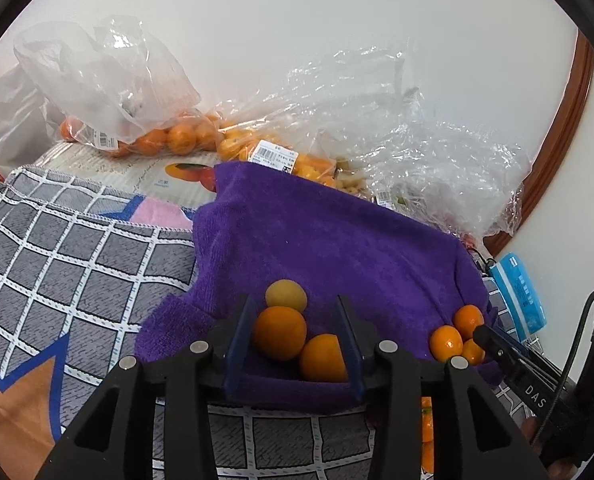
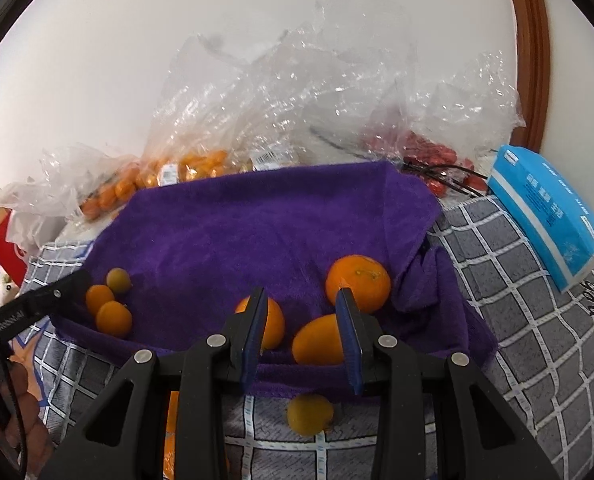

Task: Organize fruits
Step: 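Open the right tool onto the towel while the left tool releases its orange there, then withdraw both open tools from the towel toward the remaining fruit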

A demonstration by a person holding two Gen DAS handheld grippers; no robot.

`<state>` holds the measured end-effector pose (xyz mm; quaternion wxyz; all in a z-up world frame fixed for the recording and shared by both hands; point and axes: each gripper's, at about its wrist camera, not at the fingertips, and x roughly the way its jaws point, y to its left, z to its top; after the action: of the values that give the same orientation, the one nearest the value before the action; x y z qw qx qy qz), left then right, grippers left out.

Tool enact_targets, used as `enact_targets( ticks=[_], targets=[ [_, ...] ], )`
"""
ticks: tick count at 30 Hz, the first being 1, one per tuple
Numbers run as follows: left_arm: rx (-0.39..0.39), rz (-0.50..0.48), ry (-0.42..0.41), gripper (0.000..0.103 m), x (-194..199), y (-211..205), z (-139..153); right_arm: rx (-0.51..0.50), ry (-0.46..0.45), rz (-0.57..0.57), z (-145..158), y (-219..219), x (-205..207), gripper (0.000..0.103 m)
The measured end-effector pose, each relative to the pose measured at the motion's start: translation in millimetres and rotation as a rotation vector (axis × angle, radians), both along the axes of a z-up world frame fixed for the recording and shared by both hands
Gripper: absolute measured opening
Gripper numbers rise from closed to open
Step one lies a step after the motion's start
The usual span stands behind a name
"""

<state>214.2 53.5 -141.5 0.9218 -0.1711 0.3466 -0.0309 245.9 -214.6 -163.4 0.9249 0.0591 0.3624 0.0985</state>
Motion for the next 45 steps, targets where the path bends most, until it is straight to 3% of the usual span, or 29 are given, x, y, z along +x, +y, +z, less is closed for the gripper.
enact_targets(
  ticks=[9,16,25,29,45],
  targets=[
    [-0.001,0.000,-0.031,0.040,-6,1,8,-0.076,-0.023,0.024,11,-2,-32,0.035],
    [0.004,-0.001,-0.042,0.041,-7,-1,11,-0.080,0.067,0.052,-14,-3,-42,0.035],
    [0.037,-0.010,-0.045,0.041,-7,-6,10,-0.066,0.111,0.064,-36,0,-37,0.034],
    [0.055,-0.013,-0.047,0.041,-8,-10,8,-0.059,0.110,0.067,-37,0,-34,0.025],
    [0.117,-0.143,-0.042,0.041,-36,-41,19,0.001,0.007,0.088,-22,-11,-54,0.025]
  ],
)
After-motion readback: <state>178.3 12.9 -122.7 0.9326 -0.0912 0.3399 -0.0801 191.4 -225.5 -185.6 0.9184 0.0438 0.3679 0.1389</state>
